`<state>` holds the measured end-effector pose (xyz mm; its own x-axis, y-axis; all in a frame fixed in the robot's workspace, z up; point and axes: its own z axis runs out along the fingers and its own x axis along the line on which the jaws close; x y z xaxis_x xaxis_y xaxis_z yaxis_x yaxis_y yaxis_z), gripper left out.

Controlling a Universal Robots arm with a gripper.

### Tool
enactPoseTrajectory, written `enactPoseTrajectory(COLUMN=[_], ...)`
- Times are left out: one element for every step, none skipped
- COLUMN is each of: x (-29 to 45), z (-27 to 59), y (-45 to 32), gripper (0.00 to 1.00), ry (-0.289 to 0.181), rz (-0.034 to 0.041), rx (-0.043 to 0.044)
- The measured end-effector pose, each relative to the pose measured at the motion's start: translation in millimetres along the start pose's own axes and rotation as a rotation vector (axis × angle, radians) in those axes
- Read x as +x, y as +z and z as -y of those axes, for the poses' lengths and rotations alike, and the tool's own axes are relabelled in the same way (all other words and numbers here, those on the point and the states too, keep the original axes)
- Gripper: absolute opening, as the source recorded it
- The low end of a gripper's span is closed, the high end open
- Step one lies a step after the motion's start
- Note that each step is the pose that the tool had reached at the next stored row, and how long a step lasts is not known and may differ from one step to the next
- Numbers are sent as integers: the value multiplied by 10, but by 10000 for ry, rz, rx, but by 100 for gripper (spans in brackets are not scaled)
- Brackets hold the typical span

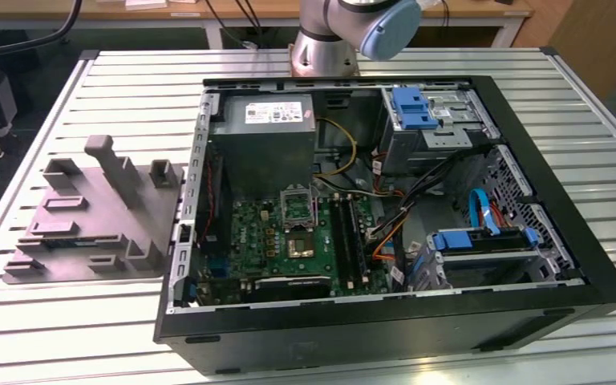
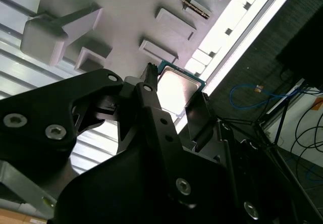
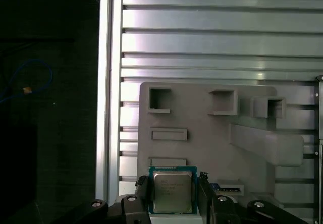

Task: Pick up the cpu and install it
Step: 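Pick up the cpu and move it towards the insertion slot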

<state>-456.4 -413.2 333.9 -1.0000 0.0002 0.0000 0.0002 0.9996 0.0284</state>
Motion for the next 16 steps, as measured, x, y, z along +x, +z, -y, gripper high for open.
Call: enactPoseTrajectory(x=[0,0,0,0,0,0,0,0,0,0,0,0,0,0,0,0], z=[0,0,0,0,0,-1,-1,-1,-1,-1,-1,-1,-1,-1,-2,-2], y=[-4,-8,-12,-15,-19,-23,-27,-31,-35,-38,-42,-46,-50,-54,-57,-61], gripper=[47,47,47,47,47,47,47,47,47,47,47,47,47,47,47,47], ry=[0,0,0,0,-2,-1,-1,1,1,0,0,0,0,0,0,0], rz=[0,-1,0,0,0,-1,-1,0,-1,0,0,0,0,0,0,0], rx=[0,0,0,0,0,0,0,0,0,0,0,0,0,0,0,0])
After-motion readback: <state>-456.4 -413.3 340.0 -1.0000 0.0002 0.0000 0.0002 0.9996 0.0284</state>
